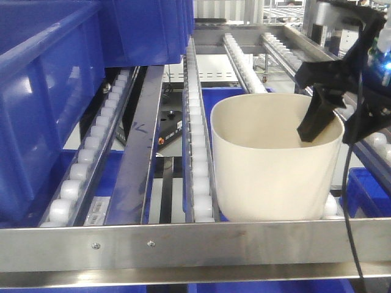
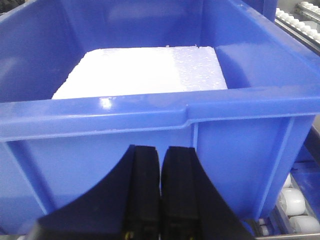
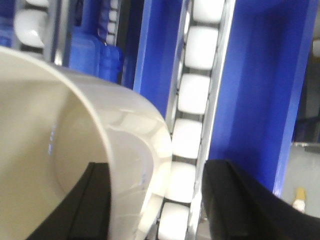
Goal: Move white bin to right shelf second layer
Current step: 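Open the right gripper and lift it away from the bin rim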
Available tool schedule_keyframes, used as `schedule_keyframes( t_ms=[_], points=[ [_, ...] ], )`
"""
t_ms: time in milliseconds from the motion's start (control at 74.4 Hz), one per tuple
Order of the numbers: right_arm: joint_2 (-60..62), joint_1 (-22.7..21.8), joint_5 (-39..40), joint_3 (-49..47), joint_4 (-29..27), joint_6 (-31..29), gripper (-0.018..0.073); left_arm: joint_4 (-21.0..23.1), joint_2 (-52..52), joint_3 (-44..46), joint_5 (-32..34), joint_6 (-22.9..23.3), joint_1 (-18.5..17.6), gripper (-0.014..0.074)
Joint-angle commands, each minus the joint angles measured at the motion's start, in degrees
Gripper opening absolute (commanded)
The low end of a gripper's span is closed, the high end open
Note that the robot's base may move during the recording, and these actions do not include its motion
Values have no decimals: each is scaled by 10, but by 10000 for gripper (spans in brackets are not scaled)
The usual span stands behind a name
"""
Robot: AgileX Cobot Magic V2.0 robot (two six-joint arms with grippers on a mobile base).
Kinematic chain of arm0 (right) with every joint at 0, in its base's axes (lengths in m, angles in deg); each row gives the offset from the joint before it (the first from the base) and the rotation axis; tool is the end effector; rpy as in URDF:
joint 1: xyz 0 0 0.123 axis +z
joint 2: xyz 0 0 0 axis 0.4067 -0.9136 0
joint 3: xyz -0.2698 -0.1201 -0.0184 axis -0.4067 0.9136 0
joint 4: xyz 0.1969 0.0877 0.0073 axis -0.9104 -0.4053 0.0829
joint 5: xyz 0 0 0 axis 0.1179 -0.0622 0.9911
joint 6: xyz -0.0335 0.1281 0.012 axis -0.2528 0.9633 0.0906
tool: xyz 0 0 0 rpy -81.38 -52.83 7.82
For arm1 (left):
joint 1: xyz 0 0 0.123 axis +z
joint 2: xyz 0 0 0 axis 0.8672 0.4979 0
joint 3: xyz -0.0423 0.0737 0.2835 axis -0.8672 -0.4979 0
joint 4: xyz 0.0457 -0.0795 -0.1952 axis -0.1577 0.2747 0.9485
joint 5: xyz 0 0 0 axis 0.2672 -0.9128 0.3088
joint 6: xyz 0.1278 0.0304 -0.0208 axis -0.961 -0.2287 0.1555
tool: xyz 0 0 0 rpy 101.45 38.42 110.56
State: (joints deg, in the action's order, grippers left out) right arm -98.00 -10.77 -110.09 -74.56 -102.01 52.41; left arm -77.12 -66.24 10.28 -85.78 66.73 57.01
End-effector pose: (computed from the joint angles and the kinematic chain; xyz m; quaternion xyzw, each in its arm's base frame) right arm 0.2848 0.0874 0.2301 -0.0527 0.9521 0.1279 0.2728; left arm 0.0500 -0.0027 0.1927 0.0360 0.7332 -0.0038 0.6791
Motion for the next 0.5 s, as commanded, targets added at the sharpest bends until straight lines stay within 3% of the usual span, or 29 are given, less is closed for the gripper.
schedule_keyframes(
  t_ms=[0,484],
  points=[
    [32,-1,33,-19,-3,-6,459,0,-8,-21,50,3,-2,85],
    [130,-1,50,-19,-3,-6,456,0,-8,-21,50,3,-2,85]
  ],
)
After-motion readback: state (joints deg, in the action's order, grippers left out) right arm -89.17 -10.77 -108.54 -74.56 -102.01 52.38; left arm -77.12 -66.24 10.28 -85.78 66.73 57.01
